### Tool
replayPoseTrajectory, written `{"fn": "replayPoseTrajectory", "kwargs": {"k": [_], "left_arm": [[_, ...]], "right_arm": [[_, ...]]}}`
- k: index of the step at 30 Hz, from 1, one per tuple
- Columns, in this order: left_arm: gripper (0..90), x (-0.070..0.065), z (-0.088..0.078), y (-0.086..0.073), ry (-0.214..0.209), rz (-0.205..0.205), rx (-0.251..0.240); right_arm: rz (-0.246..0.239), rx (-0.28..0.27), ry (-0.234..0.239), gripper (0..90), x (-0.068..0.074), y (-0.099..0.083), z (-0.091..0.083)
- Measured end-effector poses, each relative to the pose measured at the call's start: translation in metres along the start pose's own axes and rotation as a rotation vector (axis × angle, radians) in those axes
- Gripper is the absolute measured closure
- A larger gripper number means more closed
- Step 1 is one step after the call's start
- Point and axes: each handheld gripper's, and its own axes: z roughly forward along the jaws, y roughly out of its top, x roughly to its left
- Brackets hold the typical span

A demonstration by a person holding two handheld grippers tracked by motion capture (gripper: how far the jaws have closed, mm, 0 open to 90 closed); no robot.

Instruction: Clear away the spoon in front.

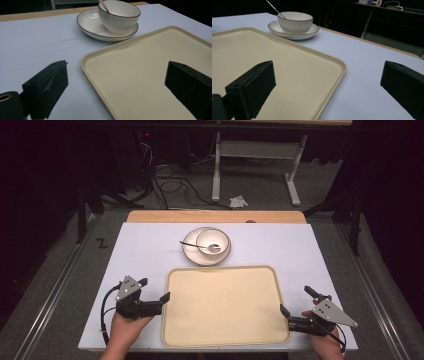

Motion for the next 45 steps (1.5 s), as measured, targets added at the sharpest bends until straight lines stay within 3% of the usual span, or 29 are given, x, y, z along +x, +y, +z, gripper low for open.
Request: {"fn": "replayPoseTrajectory", "kwargs": {"k": [3,13,19,25,28,33,38,45], "left_arm": [[5.4,0.002,0.003,0.009,-0.003,-0.014,-0.009],[3.3,0.001,0.021,0.034,0.014,0.007,0.013],[1.5,-0.003,0.039,0.043,0.024,-0.011,0.015],[0.2,-0.004,0.056,0.052,0.01,0.002,0.039],[0.1,-0.002,0.066,0.057,0.029,0.018,0.054],[0.3,0.003,0.08,0.068,0.02,-0.009,0.056],[0.3,0.005,0.092,0.081,0.031,0.002,0.069],[0.3,0.012,0.108,0.099,0.04,-0.025,0.067]], "right_arm": [[-0.002,-0.003,0.002,0.4,0.0,0.0,0.0],[0.003,-0.021,0.015,0.4,-0.001,-0.002,-0.001],[0.005,-0.023,0.015,0.4,-0.004,-0.003,0.001],[0.007,-0.029,0.022,0.4,-0.001,-0.002,0.0],[0.022,-0.041,0.024,0.4,0.0,0.0,0.0],[0.023,-0.043,0.03,0.4,0.0,-0.001,0.001],[0.051,-0.059,0.017,0.4,-0.004,0.0,-0.002],[0.066,-0.062,0.015,0.4,-0.006,-0.001,-0.001]]}}
